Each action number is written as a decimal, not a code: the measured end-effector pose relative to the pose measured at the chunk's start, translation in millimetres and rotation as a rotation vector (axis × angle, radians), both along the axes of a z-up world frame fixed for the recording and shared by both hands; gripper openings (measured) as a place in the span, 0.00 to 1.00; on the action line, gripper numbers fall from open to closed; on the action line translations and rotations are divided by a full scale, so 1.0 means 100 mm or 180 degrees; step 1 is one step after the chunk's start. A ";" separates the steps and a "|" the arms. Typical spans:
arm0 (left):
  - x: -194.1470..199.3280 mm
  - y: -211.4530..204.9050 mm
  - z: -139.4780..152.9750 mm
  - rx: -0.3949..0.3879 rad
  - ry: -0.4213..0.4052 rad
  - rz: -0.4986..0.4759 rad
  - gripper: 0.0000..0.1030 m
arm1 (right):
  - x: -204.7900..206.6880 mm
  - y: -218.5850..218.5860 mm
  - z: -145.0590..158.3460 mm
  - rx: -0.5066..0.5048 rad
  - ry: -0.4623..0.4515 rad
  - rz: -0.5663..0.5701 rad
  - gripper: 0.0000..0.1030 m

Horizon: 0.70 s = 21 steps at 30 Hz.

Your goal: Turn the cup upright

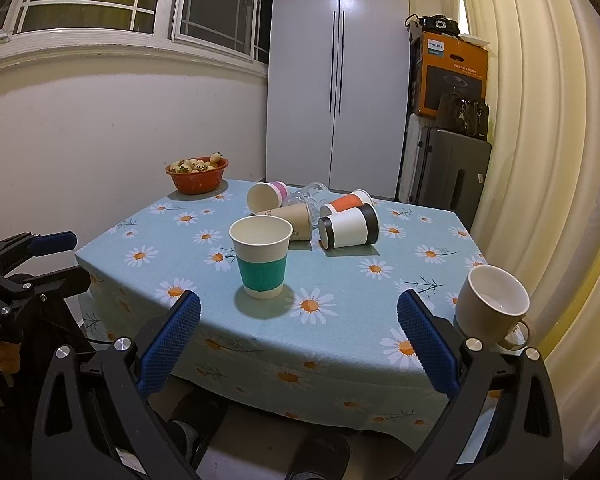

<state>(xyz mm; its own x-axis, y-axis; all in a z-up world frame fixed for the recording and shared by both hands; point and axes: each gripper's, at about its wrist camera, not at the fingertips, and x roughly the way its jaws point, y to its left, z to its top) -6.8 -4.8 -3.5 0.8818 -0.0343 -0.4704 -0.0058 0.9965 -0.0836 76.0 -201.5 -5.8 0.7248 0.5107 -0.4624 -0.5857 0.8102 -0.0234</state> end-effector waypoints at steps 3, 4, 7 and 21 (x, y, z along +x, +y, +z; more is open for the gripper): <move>0.00 0.00 0.00 -0.0001 0.0001 -0.0001 0.93 | 0.00 -0.01 -0.01 -0.0004 -0.0012 0.0022 0.95; 0.00 0.00 0.00 -0.0001 0.0002 -0.0001 0.93 | 0.00 -0.01 -0.01 -0.0011 -0.0014 0.0021 0.95; 0.00 0.00 0.00 -0.0003 0.0004 -0.0004 0.93 | 0.00 -0.02 -0.02 -0.0017 -0.0019 0.0023 0.95; 0.00 -0.02 -0.03 0.0012 0.0034 -0.0026 0.93 | -0.02 0.00 0.01 -0.0050 -0.0031 0.0027 0.95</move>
